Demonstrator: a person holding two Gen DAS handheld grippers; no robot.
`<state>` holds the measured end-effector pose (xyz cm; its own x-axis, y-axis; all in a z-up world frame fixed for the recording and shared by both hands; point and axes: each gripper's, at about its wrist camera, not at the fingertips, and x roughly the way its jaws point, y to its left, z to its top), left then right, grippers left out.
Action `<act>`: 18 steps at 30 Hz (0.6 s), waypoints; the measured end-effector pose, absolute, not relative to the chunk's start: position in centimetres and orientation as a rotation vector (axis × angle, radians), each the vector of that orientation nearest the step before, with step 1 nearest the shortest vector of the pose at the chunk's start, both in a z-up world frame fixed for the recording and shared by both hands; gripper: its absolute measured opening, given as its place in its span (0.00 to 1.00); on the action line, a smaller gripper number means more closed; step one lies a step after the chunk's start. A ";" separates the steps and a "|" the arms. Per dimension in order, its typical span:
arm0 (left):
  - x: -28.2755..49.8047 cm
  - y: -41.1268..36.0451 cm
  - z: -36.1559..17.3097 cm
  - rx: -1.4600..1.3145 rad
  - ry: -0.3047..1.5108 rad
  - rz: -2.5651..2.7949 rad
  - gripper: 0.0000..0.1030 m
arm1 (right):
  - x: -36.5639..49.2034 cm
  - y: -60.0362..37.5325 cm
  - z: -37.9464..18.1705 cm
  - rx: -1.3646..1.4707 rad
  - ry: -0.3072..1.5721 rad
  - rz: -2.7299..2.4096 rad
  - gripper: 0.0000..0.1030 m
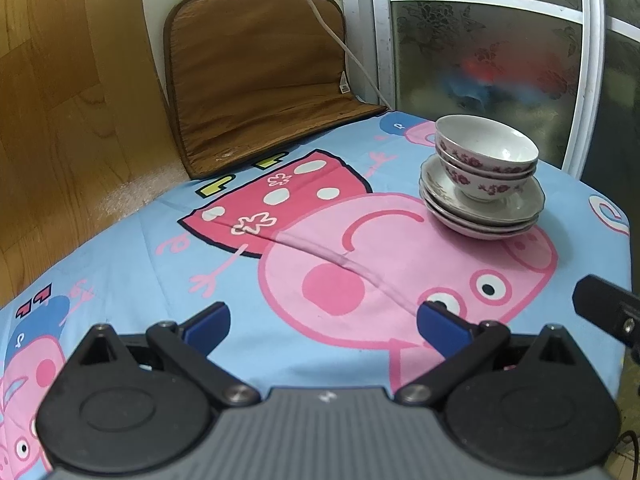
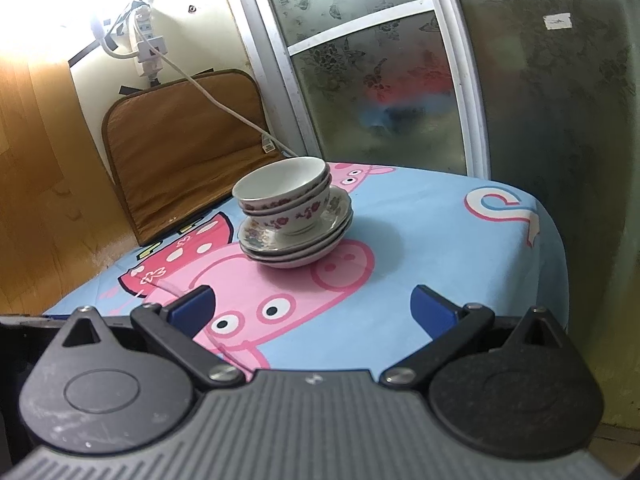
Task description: Organize plates and bowls
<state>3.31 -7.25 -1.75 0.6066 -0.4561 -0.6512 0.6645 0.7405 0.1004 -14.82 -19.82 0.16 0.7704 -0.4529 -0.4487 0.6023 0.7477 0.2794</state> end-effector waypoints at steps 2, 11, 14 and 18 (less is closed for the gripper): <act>3.3 -7.3 -1.8 0.353 0.645 -0.665 1.00 | -14.8 -19.9 0.1 0.433 0.369 -0.594 1.00; 3.1 -7.4 -1.8 0.360 0.643 -0.670 1.00 | -14.9 -20.0 0.0 0.444 0.375 -0.597 1.00; 3.1 -7.4 -1.9 0.363 0.642 -0.671 1.00 | -14.8 -20.0 0.0 0.443 0.374 -0.596 1.00; 3.0 -7.4 -1.9 0.367 0.643 -0.674 1.00 | -14.9 -20.0 0.0 0.442 0.372 -0.597 1.00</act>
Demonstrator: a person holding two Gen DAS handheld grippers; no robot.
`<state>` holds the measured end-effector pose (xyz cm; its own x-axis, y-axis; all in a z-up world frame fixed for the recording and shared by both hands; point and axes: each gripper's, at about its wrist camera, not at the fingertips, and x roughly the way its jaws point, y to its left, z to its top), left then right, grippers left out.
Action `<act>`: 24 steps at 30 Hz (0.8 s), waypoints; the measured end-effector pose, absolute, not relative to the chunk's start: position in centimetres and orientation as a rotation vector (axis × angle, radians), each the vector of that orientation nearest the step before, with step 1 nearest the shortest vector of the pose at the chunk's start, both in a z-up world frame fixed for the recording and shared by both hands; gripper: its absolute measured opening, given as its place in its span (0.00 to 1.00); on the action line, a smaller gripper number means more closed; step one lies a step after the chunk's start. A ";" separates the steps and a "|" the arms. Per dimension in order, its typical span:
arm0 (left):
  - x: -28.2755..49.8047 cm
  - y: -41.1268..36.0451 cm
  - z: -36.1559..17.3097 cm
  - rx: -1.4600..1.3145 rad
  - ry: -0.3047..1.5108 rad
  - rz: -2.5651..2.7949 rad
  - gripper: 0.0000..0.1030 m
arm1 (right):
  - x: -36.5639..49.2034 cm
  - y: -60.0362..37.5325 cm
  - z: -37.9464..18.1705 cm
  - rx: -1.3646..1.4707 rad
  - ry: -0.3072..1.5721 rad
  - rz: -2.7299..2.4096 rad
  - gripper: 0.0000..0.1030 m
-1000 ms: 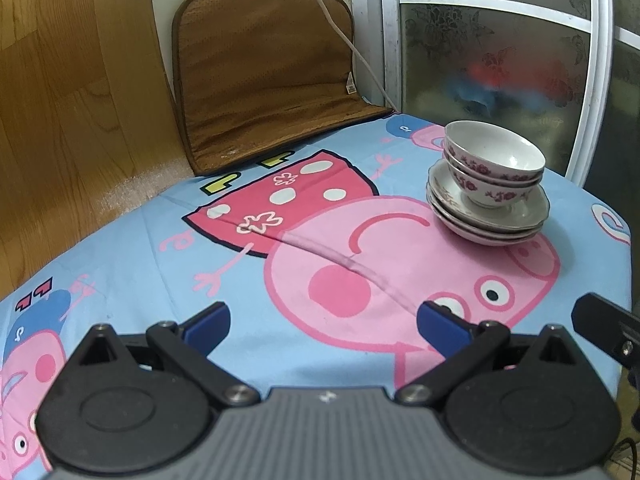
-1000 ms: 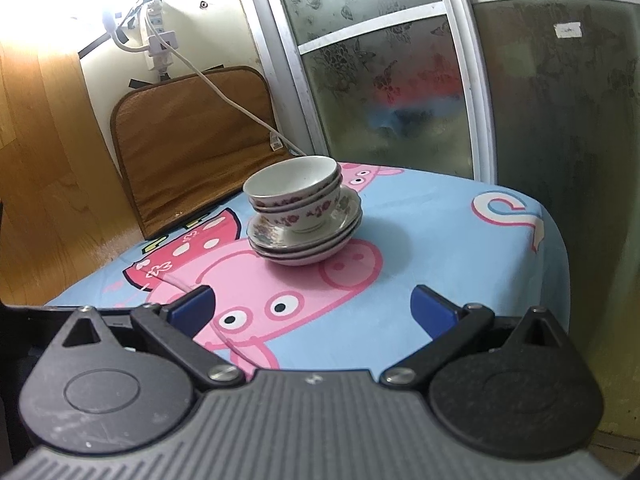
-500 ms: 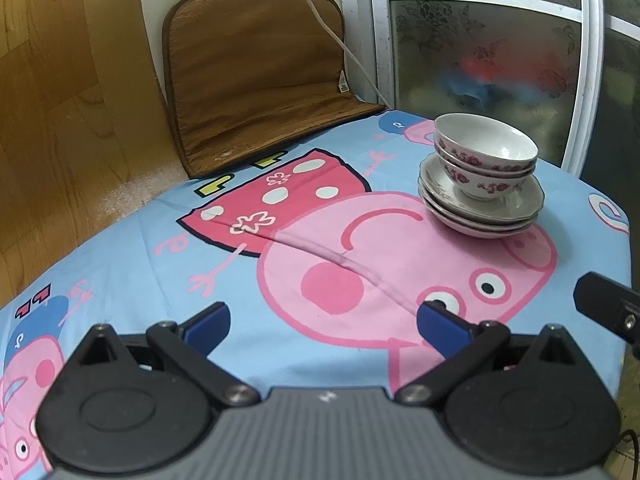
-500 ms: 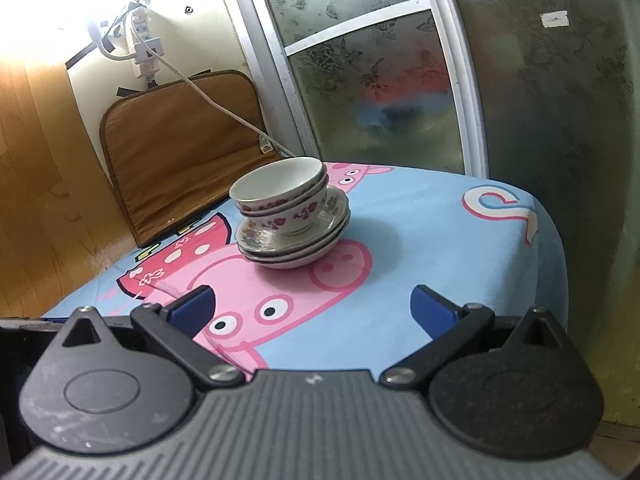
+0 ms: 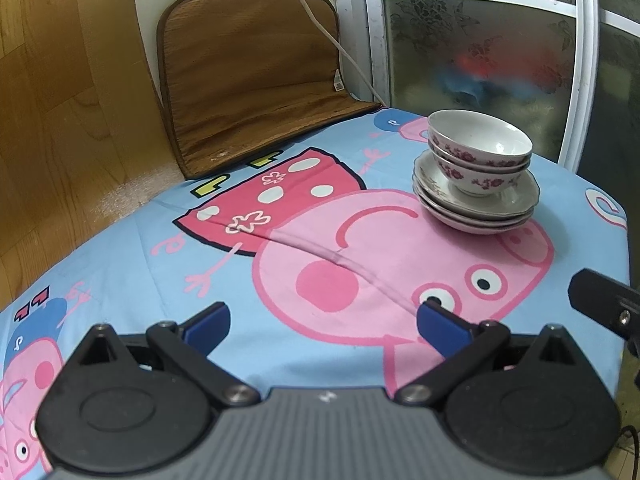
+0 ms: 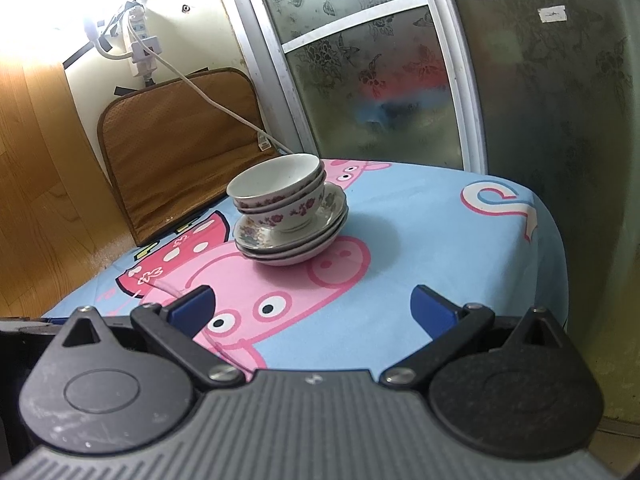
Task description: Organize plates and bowls
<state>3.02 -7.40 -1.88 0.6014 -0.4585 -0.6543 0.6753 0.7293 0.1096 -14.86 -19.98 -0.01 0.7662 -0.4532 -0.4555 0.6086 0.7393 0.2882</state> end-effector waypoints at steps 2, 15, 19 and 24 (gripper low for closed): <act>3.0 -7.4 -1.9 0.367 0.643 -0.674 1.00 | -14.9 -19.9 0.0 0.443 0.374 -0.596 1.00; 2.7 -6.9 -1.0 0.332 0.635 -0.694 1.00 | -14.9 -19.5 0.4 0.411 0.372 -0.580 1.00; 2.6 -6.9 -0.8 0.337 0.622 -0.677 1.00 | -15.1 -19.3 0.7 0.386 0.346 -0.585 1.00; 2.7 -6.7 -0.7 0.330 0.623 -0.674 1.00 | -15.2 -19.4 1.0 0.371 0.330 -0.591 1.00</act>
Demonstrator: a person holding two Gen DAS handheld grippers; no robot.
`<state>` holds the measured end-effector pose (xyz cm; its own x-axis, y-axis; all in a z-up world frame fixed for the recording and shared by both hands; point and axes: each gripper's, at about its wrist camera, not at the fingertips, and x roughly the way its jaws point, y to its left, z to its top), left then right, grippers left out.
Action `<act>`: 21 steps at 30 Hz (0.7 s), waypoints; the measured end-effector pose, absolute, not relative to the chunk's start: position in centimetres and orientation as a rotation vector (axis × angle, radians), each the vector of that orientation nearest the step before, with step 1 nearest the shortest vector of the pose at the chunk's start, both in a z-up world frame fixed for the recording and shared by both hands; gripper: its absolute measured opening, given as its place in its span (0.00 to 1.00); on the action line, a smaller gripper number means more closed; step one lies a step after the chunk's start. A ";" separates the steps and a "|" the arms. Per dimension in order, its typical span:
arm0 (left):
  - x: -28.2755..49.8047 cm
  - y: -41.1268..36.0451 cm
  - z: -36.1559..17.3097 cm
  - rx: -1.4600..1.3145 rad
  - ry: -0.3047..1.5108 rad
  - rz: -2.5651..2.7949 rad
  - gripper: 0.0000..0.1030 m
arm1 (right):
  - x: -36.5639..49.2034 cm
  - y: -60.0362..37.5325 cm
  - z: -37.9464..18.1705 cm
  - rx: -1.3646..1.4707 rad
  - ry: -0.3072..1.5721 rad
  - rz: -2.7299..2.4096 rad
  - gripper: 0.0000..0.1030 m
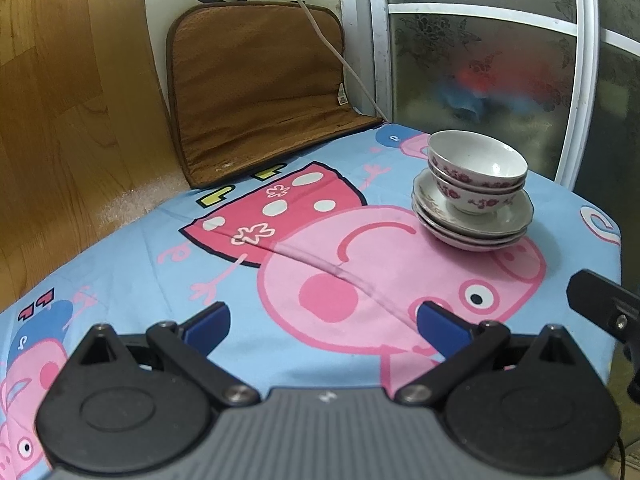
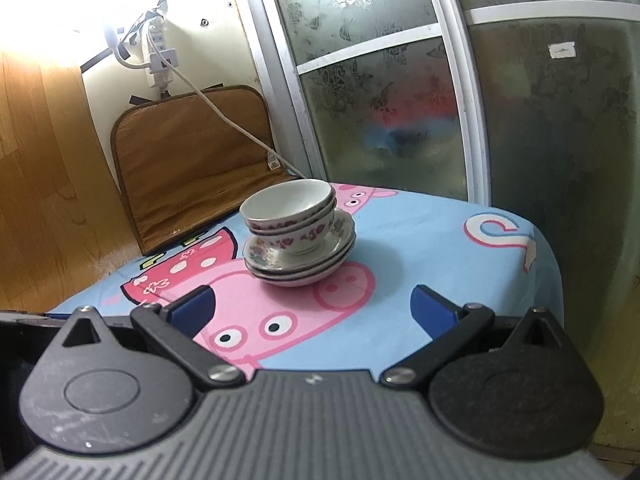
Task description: Organize plates and bowls
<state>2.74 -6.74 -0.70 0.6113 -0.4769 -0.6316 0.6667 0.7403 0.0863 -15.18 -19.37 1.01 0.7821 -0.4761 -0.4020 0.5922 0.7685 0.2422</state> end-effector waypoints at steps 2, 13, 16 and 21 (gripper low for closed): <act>2.8 -6.7 -0.7 0.329 0.626 -0.670 1.00 | -15.1 -19.5 1.0 0.372 0.333 -0.592 1.00; 3.0 -6.8 -0.8 0.332 0.639 -0.654 1.00 | -15.0 -19.4 1.0 0.373 0.344 -0.589 1.00; 3.1 -6.8 -0.9 0.338 0.637 -0.641 1.00 | -15.0 -19.4 1.0 0.371 0.342 -0.590 1.00; 3.1 -6.8 -1.0 0.342 0.639 -0.634 1.00 | -14.9 -19.5 1.0 0.373 0.346 -0.589 1.00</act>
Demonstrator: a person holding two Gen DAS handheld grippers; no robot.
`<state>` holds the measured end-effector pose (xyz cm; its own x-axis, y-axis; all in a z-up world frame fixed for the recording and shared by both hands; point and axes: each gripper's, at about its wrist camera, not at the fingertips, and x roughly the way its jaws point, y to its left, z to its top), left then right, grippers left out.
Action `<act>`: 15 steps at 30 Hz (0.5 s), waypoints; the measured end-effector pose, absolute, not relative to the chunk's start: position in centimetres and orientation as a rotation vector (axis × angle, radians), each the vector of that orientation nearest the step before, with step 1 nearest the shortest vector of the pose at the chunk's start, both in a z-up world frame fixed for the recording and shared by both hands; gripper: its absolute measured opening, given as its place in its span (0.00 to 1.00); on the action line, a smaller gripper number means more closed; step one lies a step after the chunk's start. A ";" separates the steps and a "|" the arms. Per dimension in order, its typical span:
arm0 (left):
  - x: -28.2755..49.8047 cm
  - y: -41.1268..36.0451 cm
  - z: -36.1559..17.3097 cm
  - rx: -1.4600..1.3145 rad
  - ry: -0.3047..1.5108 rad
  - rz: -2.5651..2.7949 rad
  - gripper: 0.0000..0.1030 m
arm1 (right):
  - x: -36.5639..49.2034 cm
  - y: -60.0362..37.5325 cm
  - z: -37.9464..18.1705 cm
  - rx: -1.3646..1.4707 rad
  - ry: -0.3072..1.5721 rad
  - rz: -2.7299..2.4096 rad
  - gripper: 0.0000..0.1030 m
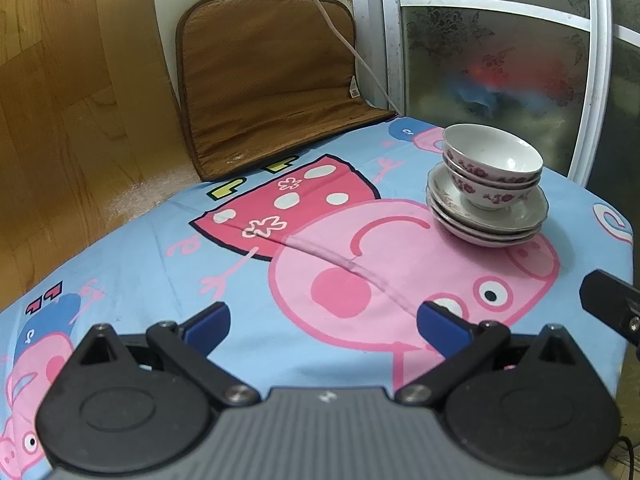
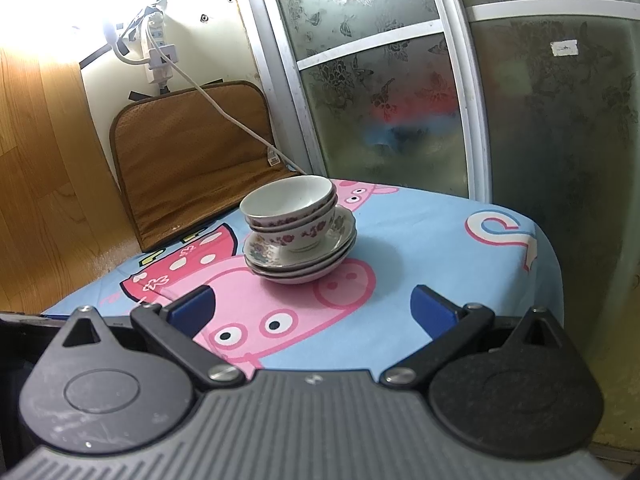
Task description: Organize plates and bowls
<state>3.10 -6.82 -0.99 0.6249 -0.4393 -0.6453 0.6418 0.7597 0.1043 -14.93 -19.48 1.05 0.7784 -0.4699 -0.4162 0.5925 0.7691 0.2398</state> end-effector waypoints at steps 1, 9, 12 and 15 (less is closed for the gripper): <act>3.1 -6.8 -1.0 0.346 0.639 -0.632 1.00 | -14.9 -19.5 1.1 0.374 0.346 -0.589 1.00; 3.0 -6.9 -1.1 0.360 0.641 -0.636 1.00 | -14.9 -19.5 1.1 0.376 0.345 -0.591 1.00; 2.9 -7.0 -1.2 0.364 0.644 -0.636 1.00 | -15.0 -19.5 1.0 0.379 0.347 -0.590 1.00; 2.9 -7.0 -1.2 0.364 0.649 -0.636 1.00 | -15.0 -19.5 0.9 0.380 0.348 -0.591 1.00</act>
<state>2.93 -6.97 -1.17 0.6191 -0.4298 -0.6573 0.6481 0.7523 0.1186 -15.00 -19.52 0.90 0.7767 -0.4692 -0.4202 0.5949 0.7656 0.2449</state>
